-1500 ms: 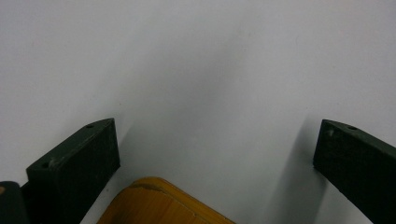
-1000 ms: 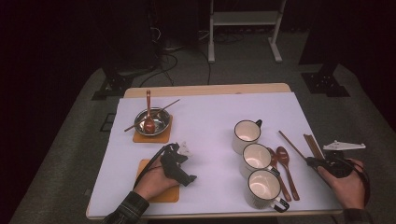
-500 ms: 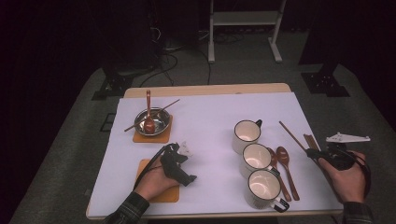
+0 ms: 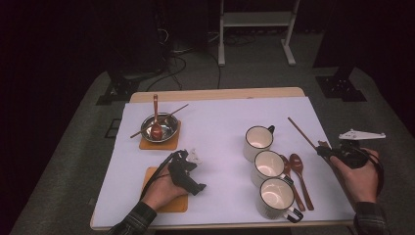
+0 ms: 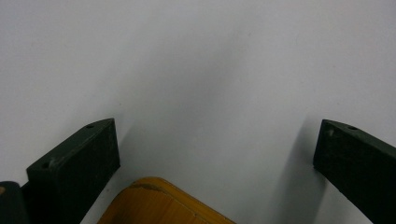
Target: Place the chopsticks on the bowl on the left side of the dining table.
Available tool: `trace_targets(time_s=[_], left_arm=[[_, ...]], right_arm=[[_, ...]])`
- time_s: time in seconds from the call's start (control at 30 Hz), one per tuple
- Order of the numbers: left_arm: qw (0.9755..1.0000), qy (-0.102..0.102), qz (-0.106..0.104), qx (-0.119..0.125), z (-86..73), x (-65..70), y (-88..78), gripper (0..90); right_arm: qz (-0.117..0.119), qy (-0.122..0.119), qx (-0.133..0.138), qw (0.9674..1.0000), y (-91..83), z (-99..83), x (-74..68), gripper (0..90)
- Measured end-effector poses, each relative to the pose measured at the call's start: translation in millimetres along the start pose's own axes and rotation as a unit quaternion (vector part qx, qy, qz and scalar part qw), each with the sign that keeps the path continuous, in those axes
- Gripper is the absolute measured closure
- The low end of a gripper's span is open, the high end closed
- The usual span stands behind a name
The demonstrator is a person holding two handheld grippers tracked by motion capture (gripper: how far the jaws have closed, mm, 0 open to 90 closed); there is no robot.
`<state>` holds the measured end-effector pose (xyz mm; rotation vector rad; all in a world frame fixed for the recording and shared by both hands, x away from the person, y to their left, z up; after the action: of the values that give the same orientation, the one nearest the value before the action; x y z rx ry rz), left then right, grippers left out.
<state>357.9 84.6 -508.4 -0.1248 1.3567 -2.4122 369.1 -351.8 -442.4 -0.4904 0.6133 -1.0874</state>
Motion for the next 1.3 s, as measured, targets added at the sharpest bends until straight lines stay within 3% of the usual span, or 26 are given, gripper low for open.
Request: trace_targets(time_s=[0.73, 1.3], left_arm=[[1.0, 0.004, -0.006, -0.002, 0.6, -0.5, -1.2, 0.0], [0.9992, 0.013, -0.016, 0.034, 11.6, -12.5, -19.5, 0.0]], right_arm=[[0.038, -0.027, 0.011, 0.9989, 9.3, 31.9, -21.7, 85.0], [0.084, -0.054, 0.01, 0.9949, 18.4, 50.0, -47.6, 85.0]])
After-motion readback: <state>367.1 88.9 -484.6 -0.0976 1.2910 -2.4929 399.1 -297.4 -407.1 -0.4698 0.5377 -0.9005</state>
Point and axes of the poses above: each handheld gripper's, and its own axes: y roughly forward along the jaws, z roughly out of its top, x roughly to its right, the point moved 7 cm from there along y, roughly forward along the jaws, and after that the axes turned 9 degrees about y, right-handed, at the moved point
